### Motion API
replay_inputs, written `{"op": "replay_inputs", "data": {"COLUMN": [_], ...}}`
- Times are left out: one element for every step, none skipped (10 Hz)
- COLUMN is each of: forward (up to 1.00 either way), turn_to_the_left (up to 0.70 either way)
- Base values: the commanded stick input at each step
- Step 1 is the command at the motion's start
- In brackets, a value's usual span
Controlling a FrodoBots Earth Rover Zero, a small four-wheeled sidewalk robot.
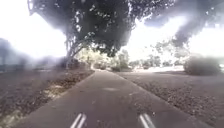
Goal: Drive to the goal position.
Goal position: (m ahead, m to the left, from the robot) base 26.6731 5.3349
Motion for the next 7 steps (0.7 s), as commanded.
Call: {"op": "replay_inputs", "data": {"forward": [0.7,0.7,0.7,0.7,0.7,0.7,0.7], "turn_to_the_left": [0.0,0.0,0.0,0.0,0.0,0.01,0.05]}}
